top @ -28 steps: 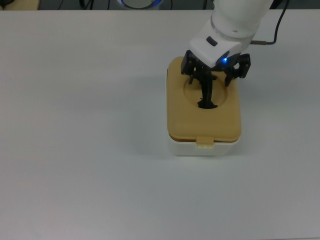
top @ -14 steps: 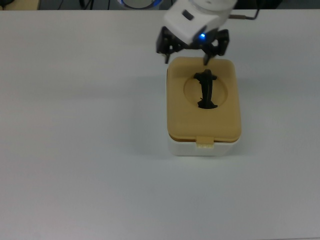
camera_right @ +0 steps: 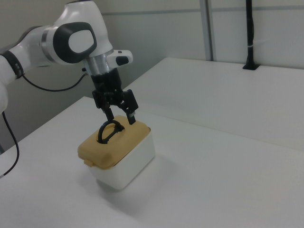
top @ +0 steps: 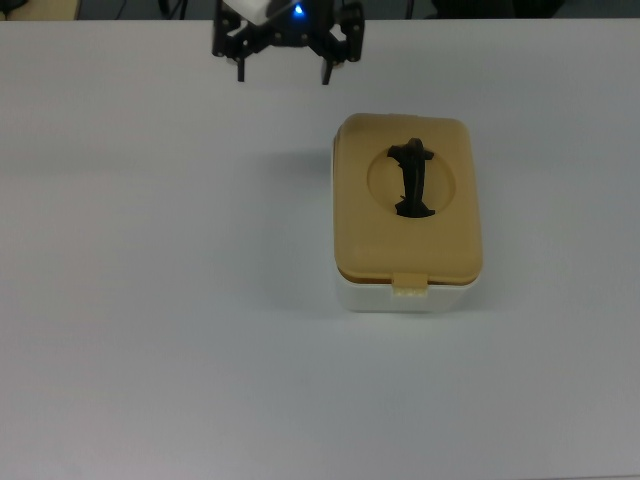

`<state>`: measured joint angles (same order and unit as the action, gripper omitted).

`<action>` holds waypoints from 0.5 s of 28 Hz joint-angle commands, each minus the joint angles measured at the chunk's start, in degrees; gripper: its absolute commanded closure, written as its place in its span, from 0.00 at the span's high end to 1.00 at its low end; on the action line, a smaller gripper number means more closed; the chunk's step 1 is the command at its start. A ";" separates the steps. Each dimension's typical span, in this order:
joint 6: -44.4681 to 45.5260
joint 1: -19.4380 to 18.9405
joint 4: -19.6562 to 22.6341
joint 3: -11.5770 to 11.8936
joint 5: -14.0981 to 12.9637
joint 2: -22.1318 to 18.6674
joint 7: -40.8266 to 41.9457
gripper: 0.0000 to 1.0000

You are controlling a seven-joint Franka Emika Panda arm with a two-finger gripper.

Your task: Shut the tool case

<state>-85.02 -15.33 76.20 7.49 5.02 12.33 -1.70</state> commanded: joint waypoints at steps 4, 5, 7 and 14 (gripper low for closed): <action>0.38 -0.58 2.99 2.70 -1.32 -3.10 3.37 1.00; 0.38 -0.58 3.08 3.23 -1.32 -3.53 3.64 1.00; 0.38 -0.58 3.43 3.58 -1.50 -3.80 3.99 1.00; 0.21 -0.49 3.60 4.29 -1.68 -3.89 4.34 1.00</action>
<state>-85.02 -15.31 77.40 10.73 4.66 10.47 1.32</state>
